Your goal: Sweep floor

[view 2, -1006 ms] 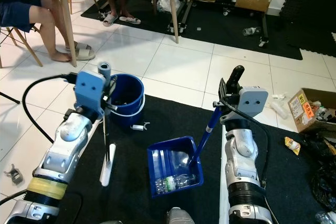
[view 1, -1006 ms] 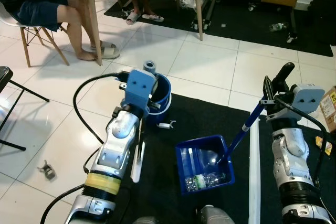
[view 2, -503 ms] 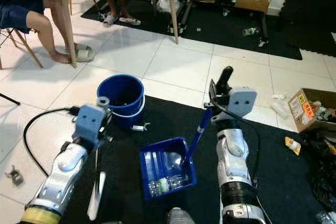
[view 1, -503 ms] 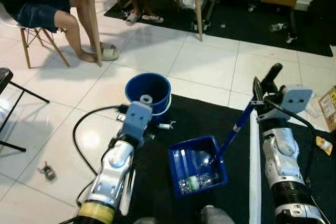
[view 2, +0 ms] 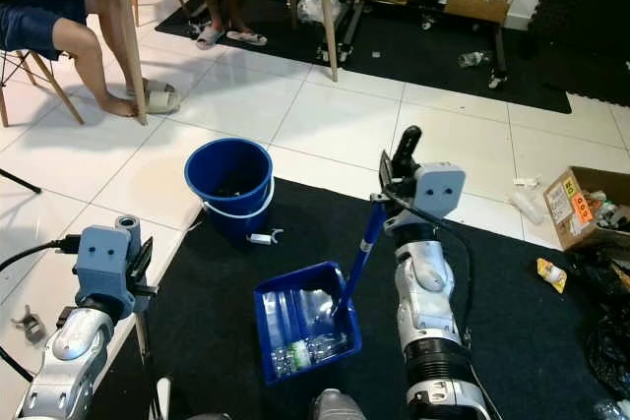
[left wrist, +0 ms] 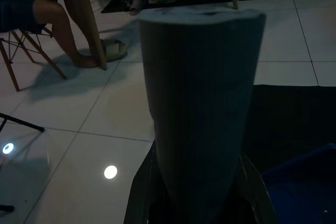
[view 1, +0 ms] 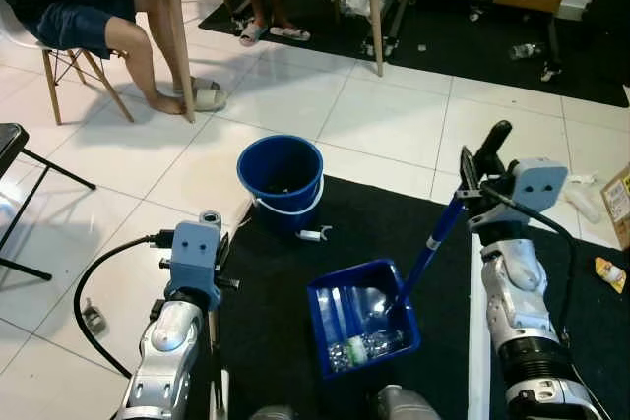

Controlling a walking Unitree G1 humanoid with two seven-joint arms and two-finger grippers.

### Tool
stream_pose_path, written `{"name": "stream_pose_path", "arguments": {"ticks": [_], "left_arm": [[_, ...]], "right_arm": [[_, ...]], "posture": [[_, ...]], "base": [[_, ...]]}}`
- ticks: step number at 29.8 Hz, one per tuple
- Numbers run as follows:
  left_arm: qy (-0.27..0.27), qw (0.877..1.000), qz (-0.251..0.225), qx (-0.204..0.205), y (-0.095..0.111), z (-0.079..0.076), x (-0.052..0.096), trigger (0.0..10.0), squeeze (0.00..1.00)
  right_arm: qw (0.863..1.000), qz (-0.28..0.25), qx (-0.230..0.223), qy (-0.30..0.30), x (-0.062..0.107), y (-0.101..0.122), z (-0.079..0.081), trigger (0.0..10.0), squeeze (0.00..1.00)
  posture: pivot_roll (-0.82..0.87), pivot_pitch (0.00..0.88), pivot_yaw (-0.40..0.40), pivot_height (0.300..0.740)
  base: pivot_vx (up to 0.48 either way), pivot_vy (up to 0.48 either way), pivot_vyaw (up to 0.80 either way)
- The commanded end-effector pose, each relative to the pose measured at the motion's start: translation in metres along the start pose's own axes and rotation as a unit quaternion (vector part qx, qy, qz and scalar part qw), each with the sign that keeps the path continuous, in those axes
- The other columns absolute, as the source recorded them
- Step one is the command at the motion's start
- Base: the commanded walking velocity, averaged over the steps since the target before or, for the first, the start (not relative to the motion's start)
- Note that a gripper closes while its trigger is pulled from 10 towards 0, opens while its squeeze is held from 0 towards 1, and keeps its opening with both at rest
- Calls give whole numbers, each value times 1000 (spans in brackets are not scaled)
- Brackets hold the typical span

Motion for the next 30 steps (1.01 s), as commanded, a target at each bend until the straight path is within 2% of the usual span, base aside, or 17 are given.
{"name": "stream_pose_path", "arguments": {"ticks": [1, 15, 20, 24, 28, 30], "left_arm": [[-2, 1000, -9, -9, 6, 1, 1, 10000, 0], [-7, 1000, -17, -6, 12, -2, -4, 10000, 0], [-10, 1000, -18, -7, 13, -4, -5, 10000, 0], [-13, 1000, -18, -8, 14, -6, -6, 10000, 0], [-14, 1000, -19, -7, 14, -7, -6, 10000, 0], [-15, 1000, -20, -7, 14, -8, -7, 10000, 0]], "right_arm": [[1000, -22, 0, -3, -4, 10, -1, 10000, 0], [1000, -20, -2, -16, -3, 9, -8, 10000, 0], [999, -22, 35, -8, -3, 10, -8, 10000, 0], [996, -27, 86, 3, -4, 13, -8, 10000, 0], [996, -28, 87, 4, -4, 13, -7, 10000, 0], [997, -26, 68, -2, -4, 13, -8, 10000, 0]], "posture": [[73, 33, 2, 740], [71, 34, 5, 740], [68, 33, 6, 740], [67, 34, 7, 740], [67, 34, 7, 740], [67, 33, 6, 740]], "base": [[0, 0, 0], [0, 0, 0], [0, 0, 0], [0, 0, 0], [0, 0, 0], [0, 0, 0]]}}
Point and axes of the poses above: a point about 5 cm out from each wrist's last joint towards the gripper, its own x axis pointing back from the gripper into the wrist, its own y axis along the axis of the wrist's last joint, z = x × y, the point moved 2 cm from there along -x, pointing out of the wrist towards the gripper, and after that the axes turned 7 degrees about x, right-handed, at the moved point
